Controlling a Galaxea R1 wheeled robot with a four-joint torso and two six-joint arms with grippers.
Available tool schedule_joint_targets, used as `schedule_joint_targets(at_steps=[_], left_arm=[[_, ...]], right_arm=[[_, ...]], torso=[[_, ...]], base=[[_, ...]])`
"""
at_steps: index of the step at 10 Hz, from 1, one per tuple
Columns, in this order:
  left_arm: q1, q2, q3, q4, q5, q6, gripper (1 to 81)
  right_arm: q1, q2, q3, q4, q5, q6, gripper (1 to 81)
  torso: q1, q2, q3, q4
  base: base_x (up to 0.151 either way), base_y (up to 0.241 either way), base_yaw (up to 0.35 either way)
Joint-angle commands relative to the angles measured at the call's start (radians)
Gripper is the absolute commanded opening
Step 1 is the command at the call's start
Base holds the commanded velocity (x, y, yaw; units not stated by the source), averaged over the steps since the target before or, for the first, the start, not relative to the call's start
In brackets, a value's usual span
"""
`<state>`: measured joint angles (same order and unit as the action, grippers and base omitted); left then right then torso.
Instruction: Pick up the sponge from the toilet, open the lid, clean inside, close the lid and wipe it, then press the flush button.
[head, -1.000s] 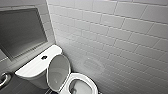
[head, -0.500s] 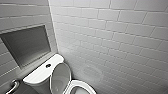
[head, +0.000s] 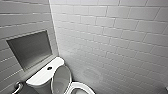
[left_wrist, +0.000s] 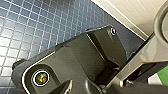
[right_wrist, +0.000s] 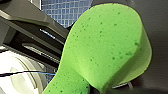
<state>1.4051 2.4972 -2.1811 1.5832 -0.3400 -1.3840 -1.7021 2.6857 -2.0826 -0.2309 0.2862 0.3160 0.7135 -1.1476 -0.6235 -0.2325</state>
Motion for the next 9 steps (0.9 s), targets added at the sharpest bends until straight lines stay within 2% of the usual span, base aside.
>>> schedule_joint_targets(at_steps=[1, 2, 3, 4, 6, 7, 8, 9], left_arm=[[0.015, 0.124, -0.19, 0.011, 0.007, 0.011, 81.1], [0.025, 0.155, -0.236, 0.011, 0.009, 0.011, 81.1], [0.036, 0.186, -0.29, 0.011, 0.007, 0.01, 81.1], [0.047, 0.214, -0.327, 0.009, 0.016, 0.003, 81.1], [0.099, 0.334, -0.512, 0.009, 0.026, 0.003, 81.1], [0.11, 0.362, -0.591, 0.011, 0.004, 0.003, 81.1], [0.114, 0.367, -0.617, 0.009, -0.019, -0.003, 81.1], [0.116, 0.379, -0.622, -0.009, -0.001, 0.013, 81.1]], right_arm=[[0.001, -0.008, 0.004, -0.022, -0.058, 0.002, 1.0], [0.003, -0.001, -0.008, -0.024, -0.059, 0.0, 1.0], [0.003, 0.01, -0.025, -0.024, -0.059, 0.0, 1.0], [0.003, 0.013, -0.034, -0.024, -0.058, 0.0, 1.0], [0.009, 0.028, -0.059, -0.024, -0.068, 0.0, 1.0], [0.009, 0.038, -0.069, -0.024, -0.07, 0.0, 1.0], [0.011, 0.044, -0.073, -0.024, -0.07, 0.0, 1.0], [0.012, 0.058, -0.097, -0.022, -0.07, 0.0, 1.0]], torso=[[-0.061, 0.094, 0.0, 0.0], [-0.084, 0.131, 0.1, 0.0], [-0.041, 0.066, 0.107, 0.0], [-0.045, 0.075, 0.021, 0.0], [-0.053, 0.084, 0.072, 0.0], [-0.057, 0.087, 0.08, 0.0], [-0.057, 0.089, 0.087, 0.0], [-0.058, 0.089, 0.085, 0.0]], base=[[0.0, 0.0, 0.0], [0.0, 0.0, 0.0], [0.0, 0.0, 0.0], [0.0, 0.0, 0.0], [0.0, 0.0, 0.0], [0.0, 0.0, 0.0], [0.0, 0.0, 0.0], [0.0, 0.0, 0.0]])
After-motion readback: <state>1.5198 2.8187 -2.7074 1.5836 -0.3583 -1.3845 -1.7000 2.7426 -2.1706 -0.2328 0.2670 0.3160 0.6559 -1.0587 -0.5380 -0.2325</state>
